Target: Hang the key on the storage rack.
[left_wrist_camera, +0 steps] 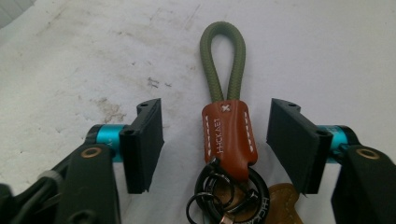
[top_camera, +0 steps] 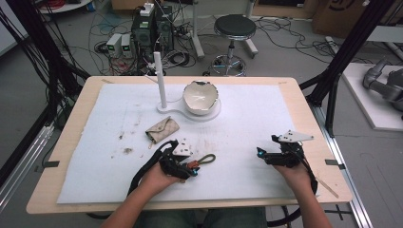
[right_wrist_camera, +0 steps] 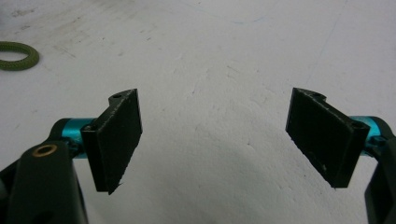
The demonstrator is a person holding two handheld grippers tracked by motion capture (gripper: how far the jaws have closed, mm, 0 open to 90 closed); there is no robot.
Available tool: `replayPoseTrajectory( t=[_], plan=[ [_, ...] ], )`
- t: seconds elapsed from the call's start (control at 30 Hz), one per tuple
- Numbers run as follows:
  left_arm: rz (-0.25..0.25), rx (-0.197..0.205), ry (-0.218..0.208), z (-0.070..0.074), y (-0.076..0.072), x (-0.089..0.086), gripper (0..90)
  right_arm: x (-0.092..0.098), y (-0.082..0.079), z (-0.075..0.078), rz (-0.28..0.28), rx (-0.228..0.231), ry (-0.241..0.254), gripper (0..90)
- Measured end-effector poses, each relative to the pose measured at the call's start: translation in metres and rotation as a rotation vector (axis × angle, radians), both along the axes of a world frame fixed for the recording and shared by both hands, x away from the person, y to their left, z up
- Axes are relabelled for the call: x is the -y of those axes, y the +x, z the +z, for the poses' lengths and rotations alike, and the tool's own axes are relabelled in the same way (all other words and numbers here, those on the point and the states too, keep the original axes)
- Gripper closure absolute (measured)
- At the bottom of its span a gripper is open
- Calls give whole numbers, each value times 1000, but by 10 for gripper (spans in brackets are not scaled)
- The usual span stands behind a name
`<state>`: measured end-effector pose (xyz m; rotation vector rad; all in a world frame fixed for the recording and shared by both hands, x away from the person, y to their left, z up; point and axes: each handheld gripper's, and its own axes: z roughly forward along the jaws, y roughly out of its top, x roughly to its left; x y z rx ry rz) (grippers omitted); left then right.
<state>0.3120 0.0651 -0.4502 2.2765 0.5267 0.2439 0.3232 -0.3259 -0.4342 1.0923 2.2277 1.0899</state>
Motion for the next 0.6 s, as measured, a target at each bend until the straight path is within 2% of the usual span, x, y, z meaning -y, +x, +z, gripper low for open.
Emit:
replayPoseTrajectory(
  t=[0.23,0.6],
  plan=[
    [-26,-8,-1,1,-1,0,471,-1,0,0,6,2,-7,187],
    [-33,-22,-4,2,-1,-5,609,-3,0,-1,18,-2,-14,187]
  ],
)
